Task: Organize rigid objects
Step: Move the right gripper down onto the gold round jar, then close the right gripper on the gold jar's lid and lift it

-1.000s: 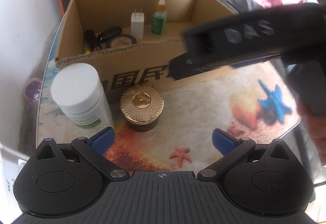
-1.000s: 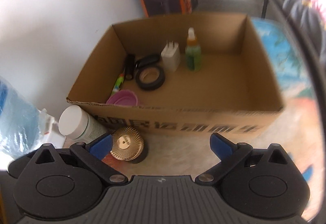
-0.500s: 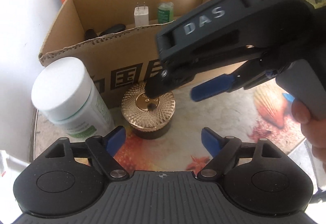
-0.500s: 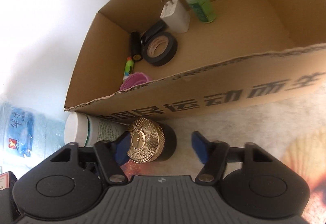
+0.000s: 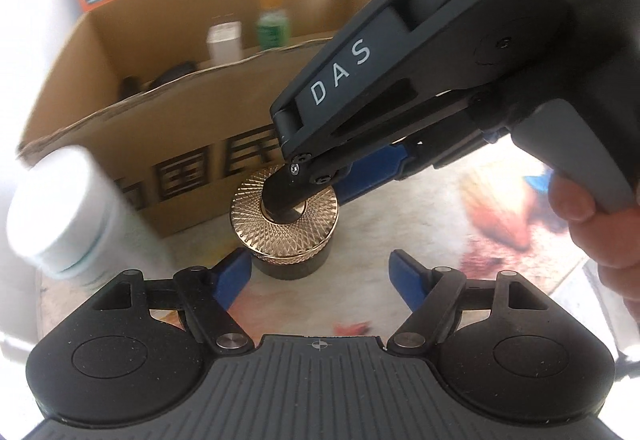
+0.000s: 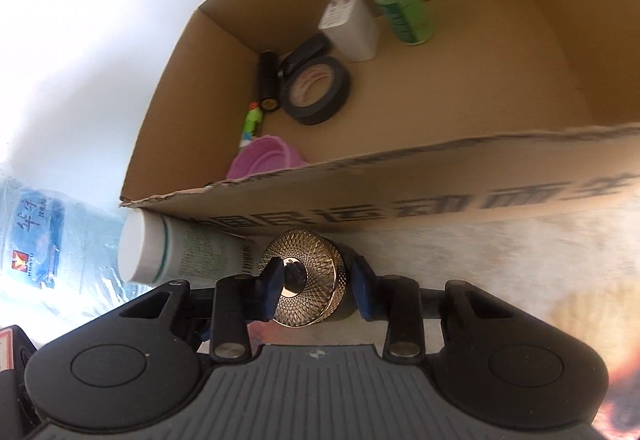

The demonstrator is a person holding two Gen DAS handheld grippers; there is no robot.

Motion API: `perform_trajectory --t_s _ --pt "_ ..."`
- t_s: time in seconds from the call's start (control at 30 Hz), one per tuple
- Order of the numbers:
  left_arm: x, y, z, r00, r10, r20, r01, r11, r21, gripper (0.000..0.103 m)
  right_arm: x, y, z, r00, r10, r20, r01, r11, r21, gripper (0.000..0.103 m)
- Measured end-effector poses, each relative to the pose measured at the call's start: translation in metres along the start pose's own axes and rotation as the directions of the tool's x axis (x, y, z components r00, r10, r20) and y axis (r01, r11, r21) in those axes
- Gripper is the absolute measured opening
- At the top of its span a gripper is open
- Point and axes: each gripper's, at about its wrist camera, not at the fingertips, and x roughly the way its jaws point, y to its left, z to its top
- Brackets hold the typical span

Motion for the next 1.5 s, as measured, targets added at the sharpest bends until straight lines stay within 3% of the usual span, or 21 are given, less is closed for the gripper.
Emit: perform_trajectory --t_s 0.3,0.7,0.87,1.17,1.5 --pt "-0.001 -0.036 0.013 0.990 -0.137 0.017 0.135 0.987 0.089 0.074 -0.038 -0.044 -0.007 0.997 -0.062 0.035 0.057 0.992 0.110 0.039" --pt "0.014 -0.026 0.024 1.000 -0.022 -0.009 0.023 0.996 0.086 0.075 -0.045 -0.059 -0.011 0.996 -0.065 0.056 0.054 0.983 0.176 0.040" --pt "0.029 -0.025 0.030 0.998 -0.023 -0.057 0.028 0.995 0.092 0.073 -0.036 -0.056 -0.005 0.998 -0.062 0.034 0.055 0.983 0.176 0.042" --pt "0.045 -0.026 0.042 0.996 -0.048 -0.080 0.053 0.997 0.058 0.058 -0.027 -0.054 -0.002 0.999 -0.050 0.010 0.047 0.980 0.194 0.049" --pt "0.054 -0.021 0.050 0.991 -0.054 -0.119 0.051 0.998 -0.028 0.058 -0.023 -0.056 -0.002 0.999 -0.041 0.007 0.038 0.974 0.223 0.054"
